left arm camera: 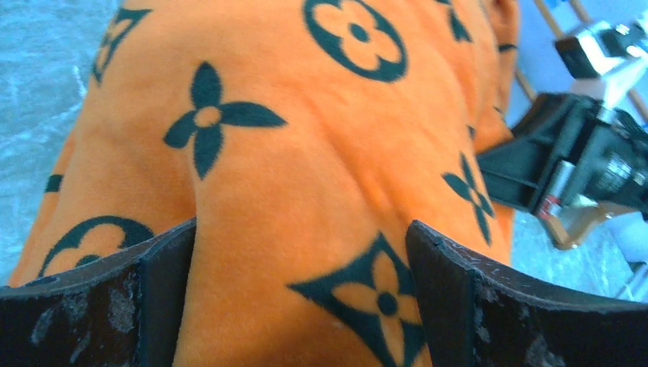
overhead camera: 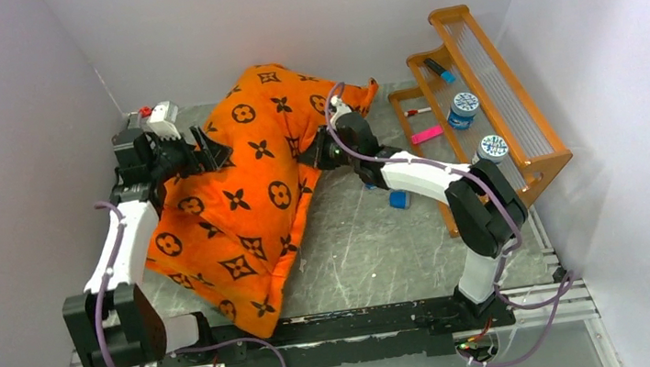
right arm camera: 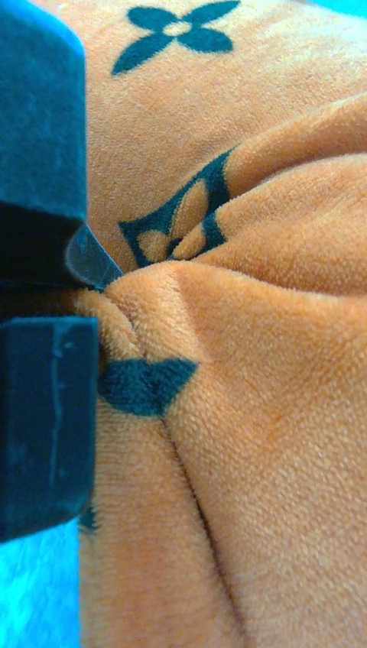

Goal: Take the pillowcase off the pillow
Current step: Adjust the pillow at the center of the board.

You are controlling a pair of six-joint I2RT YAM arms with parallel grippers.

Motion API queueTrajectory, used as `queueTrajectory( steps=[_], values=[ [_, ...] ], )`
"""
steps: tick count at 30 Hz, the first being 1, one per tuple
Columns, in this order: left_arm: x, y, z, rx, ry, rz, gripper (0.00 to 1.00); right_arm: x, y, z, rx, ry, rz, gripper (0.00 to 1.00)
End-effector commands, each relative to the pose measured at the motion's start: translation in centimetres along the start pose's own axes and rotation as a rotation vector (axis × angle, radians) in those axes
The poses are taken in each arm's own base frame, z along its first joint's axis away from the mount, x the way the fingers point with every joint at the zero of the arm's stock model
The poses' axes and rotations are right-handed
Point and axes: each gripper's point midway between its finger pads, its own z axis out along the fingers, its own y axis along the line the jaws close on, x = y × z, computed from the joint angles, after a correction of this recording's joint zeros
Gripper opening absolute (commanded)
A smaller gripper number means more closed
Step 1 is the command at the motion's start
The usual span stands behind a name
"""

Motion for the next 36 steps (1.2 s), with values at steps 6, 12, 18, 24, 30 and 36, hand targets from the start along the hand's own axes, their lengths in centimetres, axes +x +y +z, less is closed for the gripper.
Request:
queueTrajectory(
  steps=[6,12,18,24,30,36],
  values=[
    [4.0,-11.0,-4.9,0.283,0.132,-0.079,0.98,-11.5,7.5,-2.5,-0.156,-0.194,-0.246,0.0],
    [3.5,-13.5,-7.0,0.317,0.109,-0.059,0.98,-14.0,9.2,-2.8,-0.189,-0.234,-0.303,0.0],
    [3.0,-15.1,-7.7,0.366,0.086,-0.066,0.98,-14.8,10.7,-1.8,-0.257,-0.244,-0.339,0.0],
    [3.4,-15.8,-7.9,0.383,0.084,-0.044,0.98,-15.2,11.0,0.4,-0.295,-0.249,-0.339,0.0],
    [3.1,-12.1,-8.6,0.118,0.089,0.061,0.98,-14.3,8.9,2.3,-0.235,-0.203,-0.349,0.08],
    [3.8,-9.7,-10.1,-0.042,0.072,0.1,0.98,-12.5,7.1,0.9,-0.2,-0.167,-0.322,0.44]
  ],
)
